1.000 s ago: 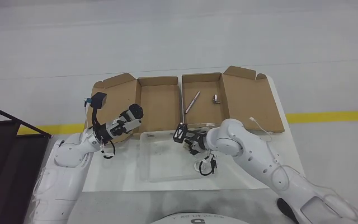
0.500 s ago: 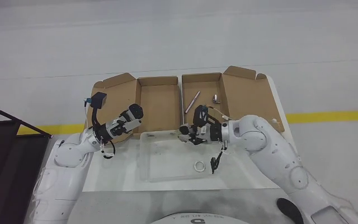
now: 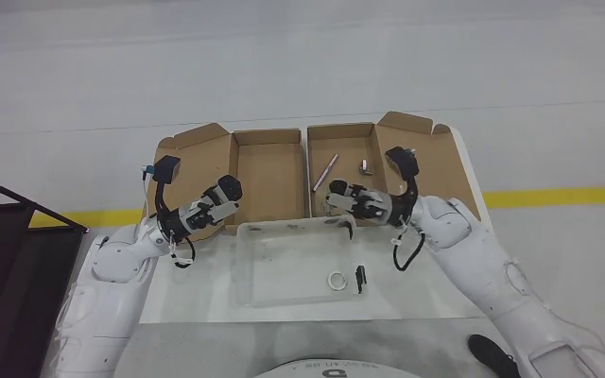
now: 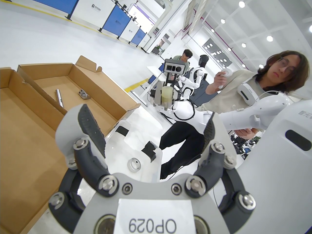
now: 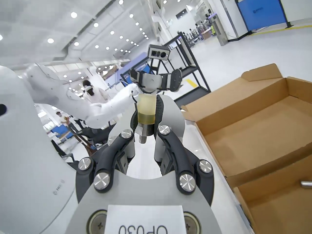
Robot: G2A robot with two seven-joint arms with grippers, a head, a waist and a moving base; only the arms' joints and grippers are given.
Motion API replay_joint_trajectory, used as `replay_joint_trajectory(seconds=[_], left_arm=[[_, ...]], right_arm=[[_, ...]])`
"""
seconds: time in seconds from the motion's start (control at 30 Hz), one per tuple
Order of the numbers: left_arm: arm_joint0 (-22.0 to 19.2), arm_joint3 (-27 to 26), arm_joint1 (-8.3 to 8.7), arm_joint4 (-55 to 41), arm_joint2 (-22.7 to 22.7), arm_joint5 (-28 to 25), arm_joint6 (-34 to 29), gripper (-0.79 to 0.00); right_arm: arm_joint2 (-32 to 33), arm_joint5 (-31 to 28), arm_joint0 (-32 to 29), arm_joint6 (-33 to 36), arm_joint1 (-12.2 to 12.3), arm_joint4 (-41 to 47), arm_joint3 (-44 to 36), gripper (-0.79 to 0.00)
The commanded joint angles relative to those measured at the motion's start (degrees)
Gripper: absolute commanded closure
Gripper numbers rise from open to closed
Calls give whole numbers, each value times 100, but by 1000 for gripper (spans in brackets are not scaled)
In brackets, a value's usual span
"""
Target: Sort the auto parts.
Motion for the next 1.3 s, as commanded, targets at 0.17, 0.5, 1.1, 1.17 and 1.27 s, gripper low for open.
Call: replay_joint_trajectory(seconds=[0.17, 0.5, 1.1, 1.17, 1.27], left_arm=[[0, 0, 0, 0, 0, 0, 0, -785], [0, 0, 0, 0, 0, 0, 0, -785], [0, 0, 0, 0, 0, 0, 0, -785], [0, 0, 0, 0, 0, 0, 0, -785], [0, 0, 0, 0, 0, 0, 0, -785]], right_arm=[[-415, 0, 329, 914, 7, 2299, 246, 0], [-785, 40, 515, 954, 42, 2965, 332, 0], [-1296, 888, 767, 453, -278, 1149, -773, 0], [-1383, 955, 834, 412, -327, 1000, -796, 0], [-1465, 979, 902, 395, -383, 945, -780, 0]])
